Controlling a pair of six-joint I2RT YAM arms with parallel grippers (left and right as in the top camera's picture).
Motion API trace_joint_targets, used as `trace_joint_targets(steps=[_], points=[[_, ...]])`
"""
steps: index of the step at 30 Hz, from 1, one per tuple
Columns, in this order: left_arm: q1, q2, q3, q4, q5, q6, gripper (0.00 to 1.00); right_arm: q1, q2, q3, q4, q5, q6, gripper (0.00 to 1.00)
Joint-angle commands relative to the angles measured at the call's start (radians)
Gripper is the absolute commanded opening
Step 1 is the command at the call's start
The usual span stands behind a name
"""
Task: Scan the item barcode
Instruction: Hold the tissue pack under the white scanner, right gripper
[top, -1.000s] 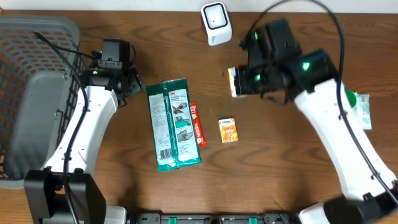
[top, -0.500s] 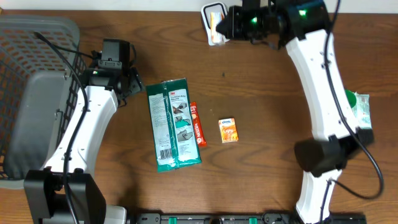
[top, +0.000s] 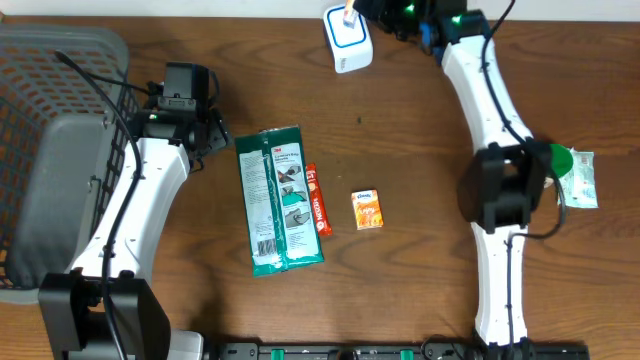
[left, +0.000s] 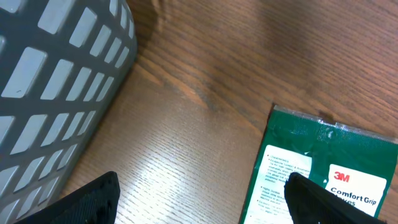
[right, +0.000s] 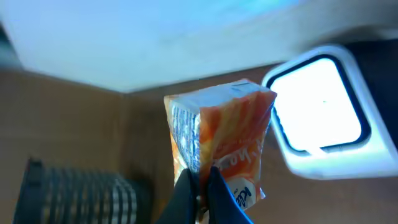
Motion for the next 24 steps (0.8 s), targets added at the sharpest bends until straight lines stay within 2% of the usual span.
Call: trace_joint_targets(steps=[1,4,7,24], points=[[0.0,0.0,0.005,-0.003,-0.017,0.01,0.85,0.0,0.108,0.013,0.145,-0.079,0.218,0.01],[0.0,0.0,0.005,-0.003,-0.017,0.01,0.85,0.0,0.186,0.013,0.325,-0.138,0.351,0.01],[0.0,0.0,0.005,-0.003,-0.017,0.01,0.85,0.0,0.239,0.013,0.431,-0.159,0.438,0.01],[0.0,0.0,0.005,-0.003,-0.017,0.01,0.85,-0.015,0.249,0.014,0.499,-0.205,0.487,0.01]])
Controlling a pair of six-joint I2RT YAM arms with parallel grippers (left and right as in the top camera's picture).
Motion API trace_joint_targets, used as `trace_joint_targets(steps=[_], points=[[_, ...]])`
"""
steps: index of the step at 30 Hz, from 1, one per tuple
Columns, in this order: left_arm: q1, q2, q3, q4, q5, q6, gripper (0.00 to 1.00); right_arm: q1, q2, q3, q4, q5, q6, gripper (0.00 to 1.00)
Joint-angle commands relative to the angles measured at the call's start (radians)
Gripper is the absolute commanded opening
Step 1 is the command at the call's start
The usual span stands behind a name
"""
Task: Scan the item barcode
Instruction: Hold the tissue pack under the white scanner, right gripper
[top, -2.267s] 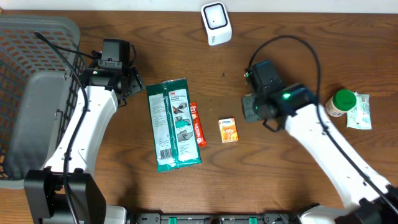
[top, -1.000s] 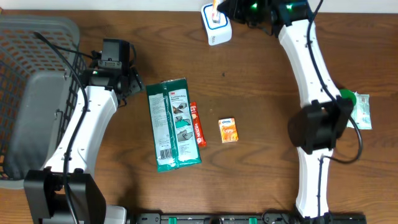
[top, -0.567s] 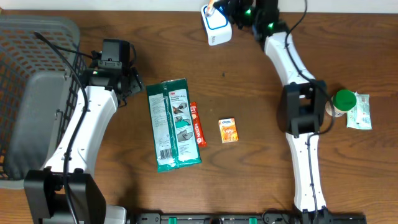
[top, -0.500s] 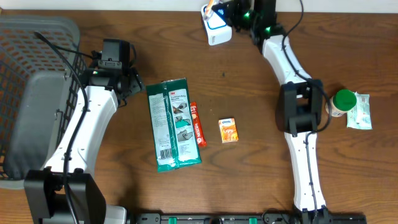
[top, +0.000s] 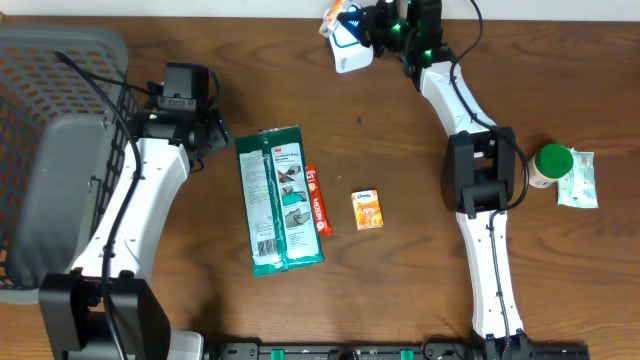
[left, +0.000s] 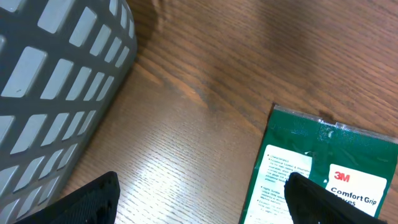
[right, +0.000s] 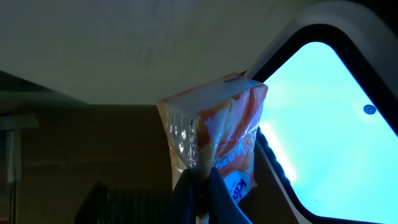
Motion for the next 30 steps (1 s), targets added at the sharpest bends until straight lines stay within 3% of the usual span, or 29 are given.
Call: trace_joint_targets(steps=[1,25,28,30], points=[[0.0,0.0,0.005,-0.003,-0.017,0.01,0.85,-0.013,-0.011,0.013,0.003,-0.05,0.018,0.01],[0.0,0.0,0.005,-0.003,-0.017,0.01,0.85,-0.066,-0.022,0.013,-0.052,-0.104,0.023,0.01],[0.0,0.0,0.005,-0.003,-0.017,0.01,0.85,-0.077,-0.063,0.013,-0.105,-0.093,-0.031,0.02],[0.0,0.0,0.005,-0.003,-0.017,0.01,0.85,-0.09,-0.16,0.013,-0.285,-0.022,-0.184,0.01]])
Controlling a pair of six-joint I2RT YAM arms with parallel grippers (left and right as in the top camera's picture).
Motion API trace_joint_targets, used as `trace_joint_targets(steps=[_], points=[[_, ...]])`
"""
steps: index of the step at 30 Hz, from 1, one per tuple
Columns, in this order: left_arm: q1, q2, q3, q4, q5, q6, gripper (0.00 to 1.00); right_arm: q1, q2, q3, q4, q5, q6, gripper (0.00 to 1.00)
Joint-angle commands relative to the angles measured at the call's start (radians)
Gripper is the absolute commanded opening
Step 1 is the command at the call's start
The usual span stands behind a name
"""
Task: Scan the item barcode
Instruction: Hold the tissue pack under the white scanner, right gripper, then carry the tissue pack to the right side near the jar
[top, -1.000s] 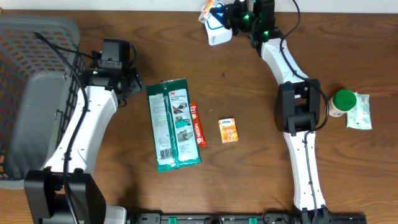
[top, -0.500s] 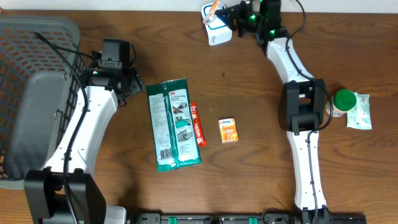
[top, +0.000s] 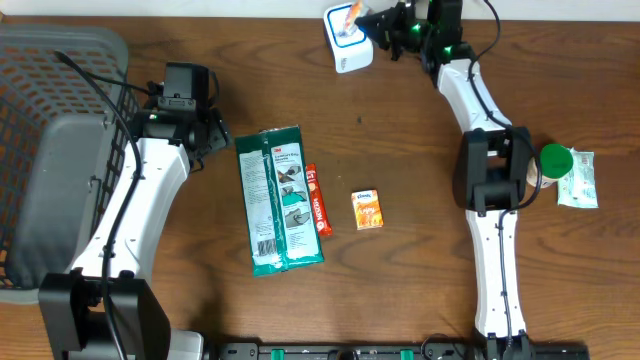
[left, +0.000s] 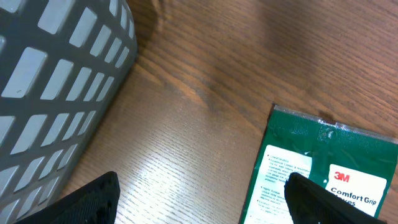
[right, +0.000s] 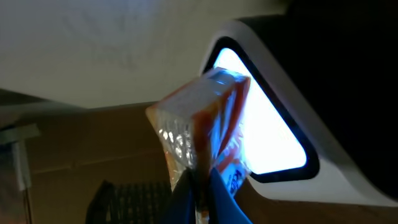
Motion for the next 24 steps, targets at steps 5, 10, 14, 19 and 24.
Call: trace_joint_targets(steps=[5,10,14,19,24], points=[[0.0,0.0,0.005,-0.003,-0.017,0.01,0.85,-0.023,-0.362,0.013,-0.539,0.264,-0.56,0.01],[0.0,0.0,0.005,-0.003,-0.017,0.01,0.85,-0.014,-0.515,0.013,-0.89,0.38,-0.873,0.01],[0.0,0.0,0.005,-0.003,-0.017,0.01,0.85,-0.014,-0.564,0.013,-1.22,0.547,-1.063,0.01],[0.0,0.0,0.005,-0.003,-0.017,0.01,0.85,-0.014,-0.553,-0.04,-1.481,0.811,-1.119,0.01],[0.0,0.0,0.005,-0.003,-0.017,0.01,0.85,-0.014,-0.553,-0.255,-1.493,0.988,-1.101,0.01]])
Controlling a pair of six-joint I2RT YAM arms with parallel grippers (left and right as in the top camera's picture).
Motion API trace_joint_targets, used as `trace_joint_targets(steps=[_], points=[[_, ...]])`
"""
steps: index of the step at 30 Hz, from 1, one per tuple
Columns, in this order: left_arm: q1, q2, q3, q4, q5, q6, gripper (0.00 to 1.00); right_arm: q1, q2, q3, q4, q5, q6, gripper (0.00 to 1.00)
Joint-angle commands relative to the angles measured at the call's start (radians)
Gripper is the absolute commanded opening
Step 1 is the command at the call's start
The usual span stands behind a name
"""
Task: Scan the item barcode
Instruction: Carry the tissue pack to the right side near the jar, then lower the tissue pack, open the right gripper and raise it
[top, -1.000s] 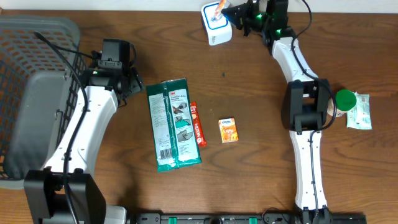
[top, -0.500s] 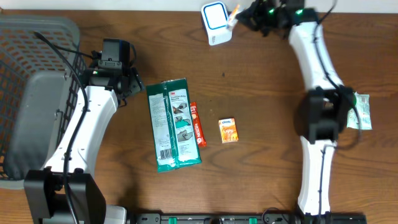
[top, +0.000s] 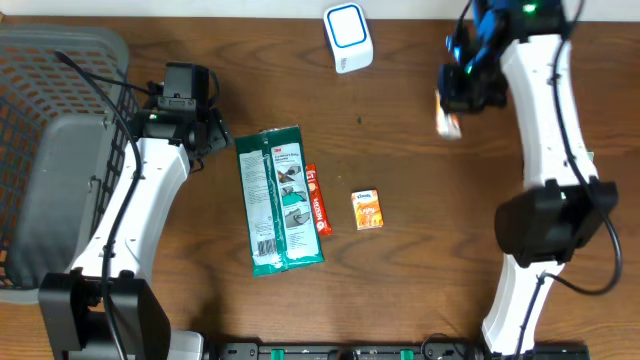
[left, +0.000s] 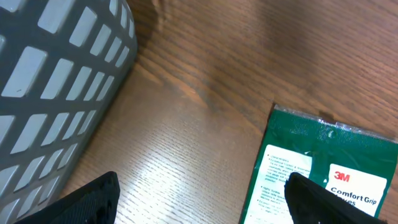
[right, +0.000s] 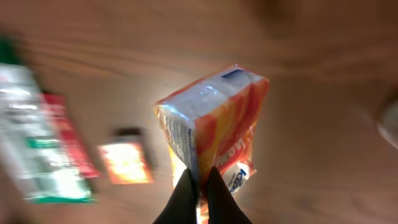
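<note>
My right gripper (right: 200, 186) is shut on an orange-and-white tissue pack (right: 214, 124), held in the air over the right part of the table; the pack (top: 449, 120) shows below the arm in the overhead view. The white barcode scanner (top: 348, 37) stands at the back edge, well left of the pack. My left gripper (left: 199, 196) is open low over the wood, its right fingertip over the top edge of a green 3M package (left: 323, 168).
A grey mesh basket (top: 45, 150) fills the left side. The green 3M package (top: 278, 198), a red bar (top: 317, 199) and a second small orange tissue pack (top: 367, 210) lie mid-table.
My right gripper, still shut on the tissue pack, has moved from in front of the scanner to the right and nearer, over the open table. The left arm has not moved.
My right gripper held the tissue pack beside the scanner at the back edge. Then it held it against the lit scanner window at two differing angles. Now the pack is away from the scanner over the right of the table. The left gripper stayed put.
</note>
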Motion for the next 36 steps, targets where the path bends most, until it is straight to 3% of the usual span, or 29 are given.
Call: trace_joint_targets(steps=[1,9,17,20,21,23,24,34,36], points=[[0.0,0.0,0.005,-0.002,-0.017,0.01,0.85,0.0,0.023,-0.154,0.021,0.233,-0.029,0.01],[0.0,0.0,0.005,-0.003,-0.017,0.01,0.85,-0.003,0.023,-0.468,0.238,0.493,-0.027,0.01],[0.0,0.0,0.005,-0.002,-0.017,0.01,0.85,-0.006,0.023,-0.595,0.354,0.69,-0.03,0.02],[0.0,0.0,0.005,-0.002,-0.017,0.01,0.85,-0.009,0.023,-0.597,0.363,0.677,-0.029,0.37],[0.0,0.0,0.005,-0.002,-0.017,0.01,0.85,-0.009,0.023,-0.597,0.367,0.668,-0.029,0.43],[0.0,0.0,0.005,-0.003,-0.017,0.01,0.85,-0.009,0.023,-0.597,0.38,0.631,-0.029,0.73],[0.0,0.0,0.005,-0.002,-0.017,0.01,0.85,-0.009,0.023,-0.597,0.386,0.611,-0.029,0.81],[0.0,0.0,0.005,-0.003,-0.017,0.01,0.85,-0.009,0.023,-0.597,0.418,0.461,-0.03,0.79],[0.0,0.0,0.005,-0.002,-0.017,0.01,0.85,-0.009,0.023,-0.598,0.435,0.411,-0.03,0.59]])
